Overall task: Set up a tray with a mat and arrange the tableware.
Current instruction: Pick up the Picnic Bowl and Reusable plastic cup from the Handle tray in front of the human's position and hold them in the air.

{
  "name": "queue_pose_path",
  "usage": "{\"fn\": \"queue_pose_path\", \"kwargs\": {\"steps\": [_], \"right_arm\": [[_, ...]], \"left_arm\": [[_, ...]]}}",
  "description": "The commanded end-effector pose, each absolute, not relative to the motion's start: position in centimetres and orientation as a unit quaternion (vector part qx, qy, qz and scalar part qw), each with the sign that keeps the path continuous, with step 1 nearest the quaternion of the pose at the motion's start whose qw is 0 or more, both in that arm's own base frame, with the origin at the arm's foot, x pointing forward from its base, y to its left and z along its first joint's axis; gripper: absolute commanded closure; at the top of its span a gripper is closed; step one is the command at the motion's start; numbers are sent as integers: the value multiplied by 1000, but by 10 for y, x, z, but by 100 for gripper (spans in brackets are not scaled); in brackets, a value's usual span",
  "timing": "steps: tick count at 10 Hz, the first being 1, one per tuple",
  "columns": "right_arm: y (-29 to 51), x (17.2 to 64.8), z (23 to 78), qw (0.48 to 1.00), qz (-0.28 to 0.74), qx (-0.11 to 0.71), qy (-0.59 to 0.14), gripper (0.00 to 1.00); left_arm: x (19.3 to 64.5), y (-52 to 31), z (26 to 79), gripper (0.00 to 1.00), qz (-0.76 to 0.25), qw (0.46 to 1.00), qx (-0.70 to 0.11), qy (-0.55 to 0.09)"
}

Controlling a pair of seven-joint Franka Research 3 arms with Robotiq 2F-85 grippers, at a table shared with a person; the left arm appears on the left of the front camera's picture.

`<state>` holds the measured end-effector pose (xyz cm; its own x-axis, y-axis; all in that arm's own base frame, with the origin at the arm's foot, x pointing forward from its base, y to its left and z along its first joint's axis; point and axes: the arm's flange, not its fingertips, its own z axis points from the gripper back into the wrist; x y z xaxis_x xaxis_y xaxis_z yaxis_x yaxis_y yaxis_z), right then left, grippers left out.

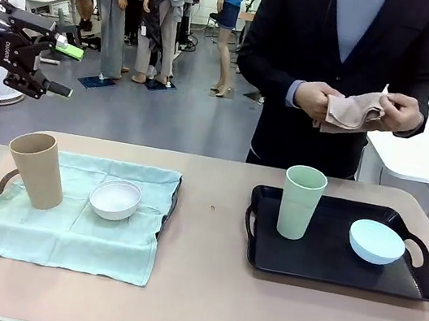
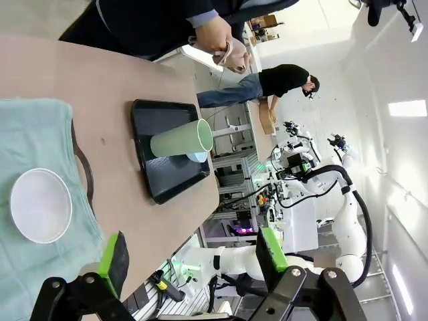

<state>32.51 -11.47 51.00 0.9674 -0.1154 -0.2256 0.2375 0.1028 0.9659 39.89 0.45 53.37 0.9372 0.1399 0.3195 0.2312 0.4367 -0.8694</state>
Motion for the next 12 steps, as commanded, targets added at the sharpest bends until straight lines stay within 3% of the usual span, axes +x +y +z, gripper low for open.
{"fn": "queue_pose_path", "kwargs": {"steps": [1,12], "right_arm": [[-116,328,513,737,-112,665,45,15],[-116,328,513,737,-112,665,45,15]], "left_arm": [[399,8,536,0,-35,831,-527,-173],[399,8,536,0,-35,831,-527,-173]]}}
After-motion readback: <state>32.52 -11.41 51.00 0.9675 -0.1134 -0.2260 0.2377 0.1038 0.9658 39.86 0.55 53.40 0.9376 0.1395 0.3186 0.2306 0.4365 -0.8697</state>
